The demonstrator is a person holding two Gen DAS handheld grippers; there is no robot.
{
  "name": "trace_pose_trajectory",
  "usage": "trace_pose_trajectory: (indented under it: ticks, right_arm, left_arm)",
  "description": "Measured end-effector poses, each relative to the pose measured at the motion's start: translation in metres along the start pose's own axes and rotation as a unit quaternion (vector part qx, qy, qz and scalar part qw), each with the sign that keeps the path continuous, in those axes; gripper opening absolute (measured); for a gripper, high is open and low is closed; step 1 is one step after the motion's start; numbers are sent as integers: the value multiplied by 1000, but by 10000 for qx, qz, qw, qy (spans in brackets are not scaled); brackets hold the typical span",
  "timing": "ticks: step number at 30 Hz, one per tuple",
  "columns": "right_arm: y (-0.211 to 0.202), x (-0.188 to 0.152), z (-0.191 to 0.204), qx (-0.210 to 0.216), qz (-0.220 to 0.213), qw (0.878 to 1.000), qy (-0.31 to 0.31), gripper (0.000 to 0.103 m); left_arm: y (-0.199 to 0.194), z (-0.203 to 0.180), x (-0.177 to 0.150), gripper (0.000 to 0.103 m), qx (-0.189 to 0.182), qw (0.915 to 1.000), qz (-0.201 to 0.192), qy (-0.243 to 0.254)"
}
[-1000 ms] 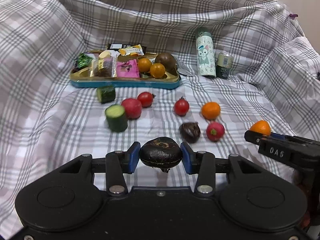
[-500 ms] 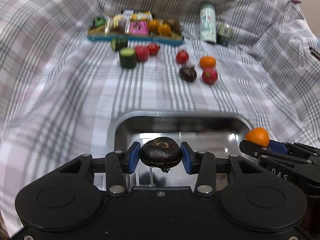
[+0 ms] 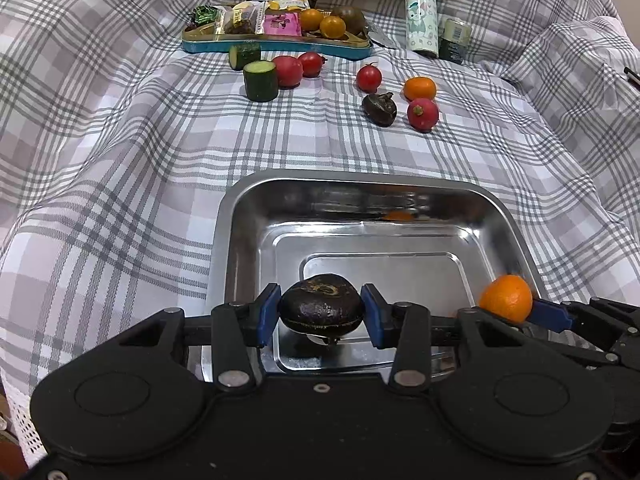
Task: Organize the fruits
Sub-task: 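Carry the orange and plum over the steel tray and release both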
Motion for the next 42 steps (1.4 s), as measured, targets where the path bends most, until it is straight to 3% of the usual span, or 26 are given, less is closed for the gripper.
trace_pose_trajectory:
  ticks: [18,27,42]
  right_arm:
    - [5,2,-5,19,140,9997,203,43]
    - [0,9,-7,31,-52,9993,364,43]
    - [4,10,-9,52,-103,9984,558,43]
  left_arm:
    - [-4,-1,-1,52,-84,9998,-143,-68]
    - [-8,-6,3,52,23,9995,-293,137]
    - [-10,1,11,52,40,9985,-550,-22]
Point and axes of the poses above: each gripper's, at about its wrist camera, not at the fingertips, and y roughly the way its jaws point, z to its left, x to its top, the point moved 10 cm from there along y, roughly the way its jaws point, and after that the axes turned 15 degrees about -x, right-handed, at the moved point
